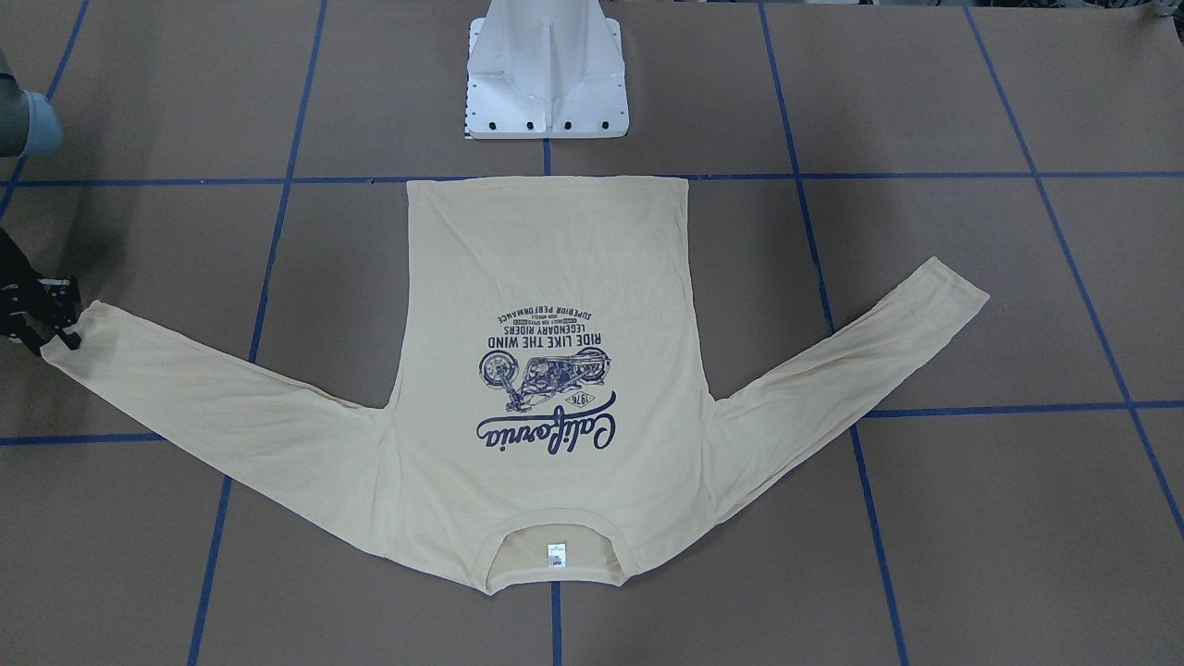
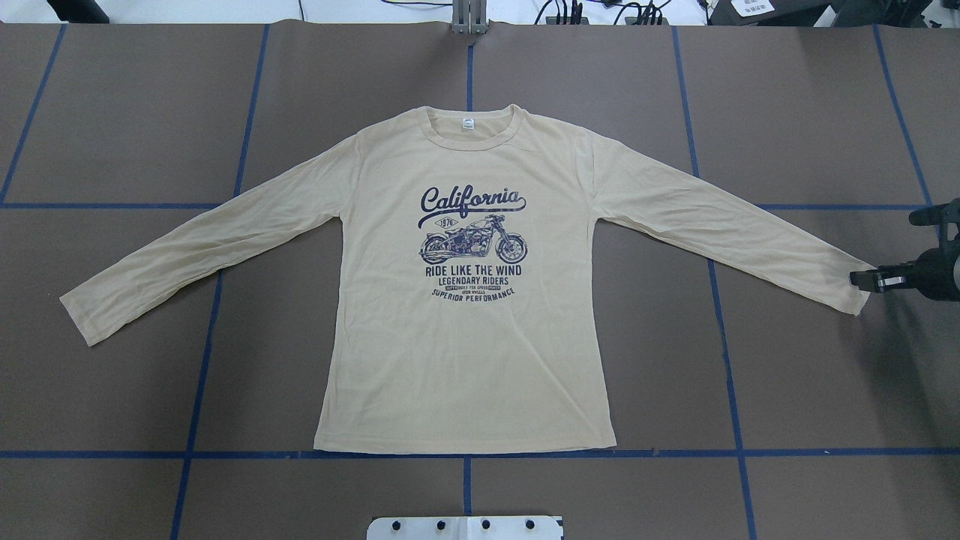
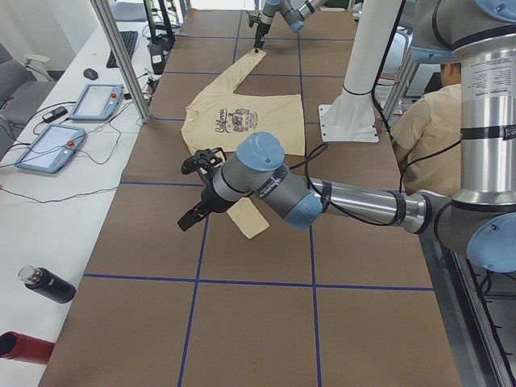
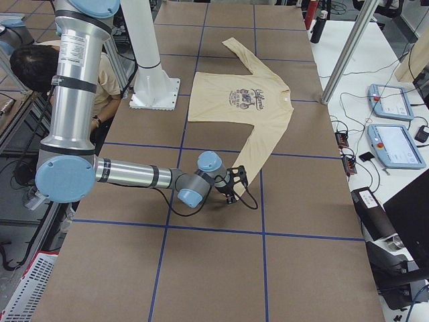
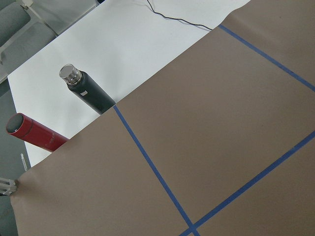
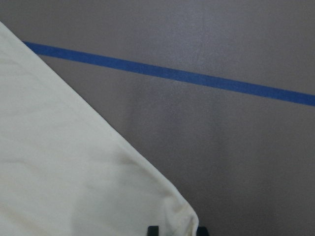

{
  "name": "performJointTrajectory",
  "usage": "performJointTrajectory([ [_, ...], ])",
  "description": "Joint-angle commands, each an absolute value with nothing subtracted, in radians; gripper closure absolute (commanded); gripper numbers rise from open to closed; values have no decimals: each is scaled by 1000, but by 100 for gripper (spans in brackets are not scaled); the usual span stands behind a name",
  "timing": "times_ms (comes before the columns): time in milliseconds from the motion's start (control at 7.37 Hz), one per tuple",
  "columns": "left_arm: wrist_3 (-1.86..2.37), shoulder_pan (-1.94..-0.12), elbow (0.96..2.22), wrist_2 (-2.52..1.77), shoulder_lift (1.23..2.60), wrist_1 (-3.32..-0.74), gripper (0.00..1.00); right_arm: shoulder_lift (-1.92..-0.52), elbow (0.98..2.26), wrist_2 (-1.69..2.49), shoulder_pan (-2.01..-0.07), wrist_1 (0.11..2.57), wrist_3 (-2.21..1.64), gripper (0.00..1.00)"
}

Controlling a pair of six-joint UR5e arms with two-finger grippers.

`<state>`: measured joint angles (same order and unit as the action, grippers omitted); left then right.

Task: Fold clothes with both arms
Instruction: 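Grasp the sleeve cuff with the right gripper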

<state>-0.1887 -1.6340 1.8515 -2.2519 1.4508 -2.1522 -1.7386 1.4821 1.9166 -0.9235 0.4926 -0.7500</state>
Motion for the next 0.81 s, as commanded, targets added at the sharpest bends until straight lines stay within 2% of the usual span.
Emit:
performJointTrajectory([
  [0,-189,-1634,1852,-2252,1448,-2152,0,-1736,1483,1917,-923,492,-750,100],
  [543,-189,-1634,1853,-2252,1419,-2194,0,-1741,1600,1931,-965,517,-749,100],
  [679,-189,-1635,1852,-2252,1419,-2194,0,-1729,1693,1931,-986,611,-749,100],
])
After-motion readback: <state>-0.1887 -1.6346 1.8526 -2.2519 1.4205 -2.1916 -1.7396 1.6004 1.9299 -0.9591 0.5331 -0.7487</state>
